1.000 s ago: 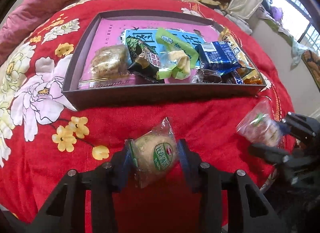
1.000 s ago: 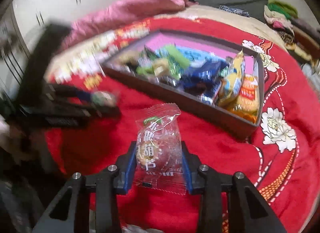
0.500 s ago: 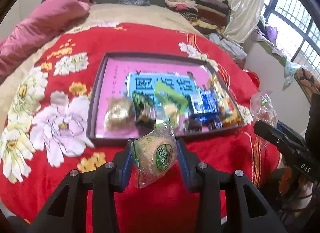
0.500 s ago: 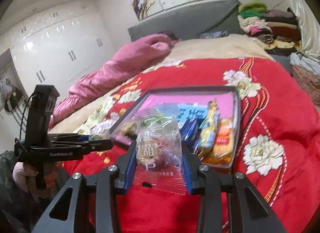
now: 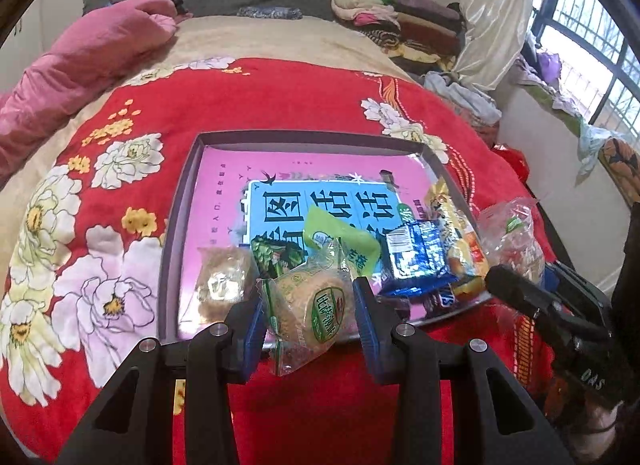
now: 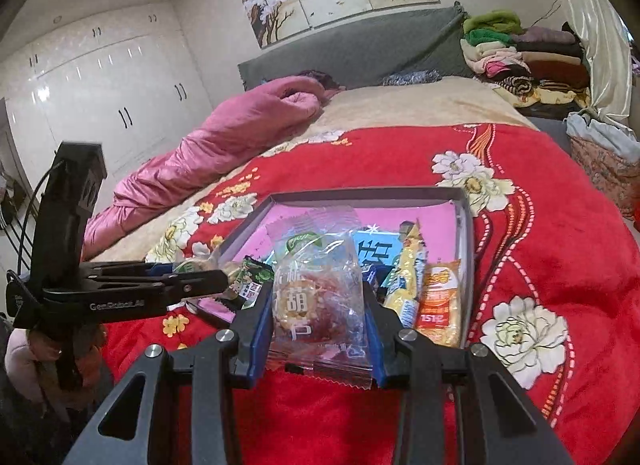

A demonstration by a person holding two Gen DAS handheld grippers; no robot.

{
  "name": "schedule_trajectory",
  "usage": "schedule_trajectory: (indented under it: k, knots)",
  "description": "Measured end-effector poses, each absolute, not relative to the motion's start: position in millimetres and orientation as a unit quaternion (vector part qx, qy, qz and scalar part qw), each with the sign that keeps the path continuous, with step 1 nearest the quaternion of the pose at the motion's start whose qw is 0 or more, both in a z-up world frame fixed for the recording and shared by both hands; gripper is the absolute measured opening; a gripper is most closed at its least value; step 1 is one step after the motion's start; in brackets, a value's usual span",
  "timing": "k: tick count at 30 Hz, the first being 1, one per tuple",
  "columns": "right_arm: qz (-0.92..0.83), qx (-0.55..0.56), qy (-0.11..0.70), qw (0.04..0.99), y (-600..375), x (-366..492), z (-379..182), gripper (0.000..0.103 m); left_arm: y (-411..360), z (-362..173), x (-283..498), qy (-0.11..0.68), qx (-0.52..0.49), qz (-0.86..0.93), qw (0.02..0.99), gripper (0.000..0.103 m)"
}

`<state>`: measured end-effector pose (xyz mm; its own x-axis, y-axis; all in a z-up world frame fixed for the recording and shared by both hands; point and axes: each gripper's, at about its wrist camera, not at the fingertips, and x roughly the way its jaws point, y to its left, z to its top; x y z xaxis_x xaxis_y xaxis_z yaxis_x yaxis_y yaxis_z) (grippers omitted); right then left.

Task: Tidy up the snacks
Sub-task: 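Carry the round cake pack and clear cookie bag over the tray, then lower both packs into the tray and open both tools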

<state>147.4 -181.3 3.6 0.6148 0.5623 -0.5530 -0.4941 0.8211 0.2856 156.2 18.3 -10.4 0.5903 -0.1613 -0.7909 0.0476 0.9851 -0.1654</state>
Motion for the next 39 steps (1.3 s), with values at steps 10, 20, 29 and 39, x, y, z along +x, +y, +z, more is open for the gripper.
schedule_trajectory:
  k: [10,20,29,39]
  knots:
    - [0.297,0.02,0.328,0.897,-156.2,166.9,-9.0,0.04,8.1,-27.0,170.2,0.461,-0.042,-0.055,0.884,0.042]
    - [0.308,-0.007,0.329,0.893,-140.3,169.2,-12.5,0.04,11.5,-33.9,173.6,0.466,-0.041,-0.051,0.882,0.042]
    - [0.3,-0.024,0.345,0.889,-131.4,176.2,-24.6,0.041,13.9,-35.4,173.6,0.466,-0.045,-0.051,0.882,0.042]
    - [0.289,-0.028,0.349,0.891,-131.8,180.2,-28.8,0.041,11.1,-34.1,174.0,0.466,-0.045,-0.056,0.882,0.042]
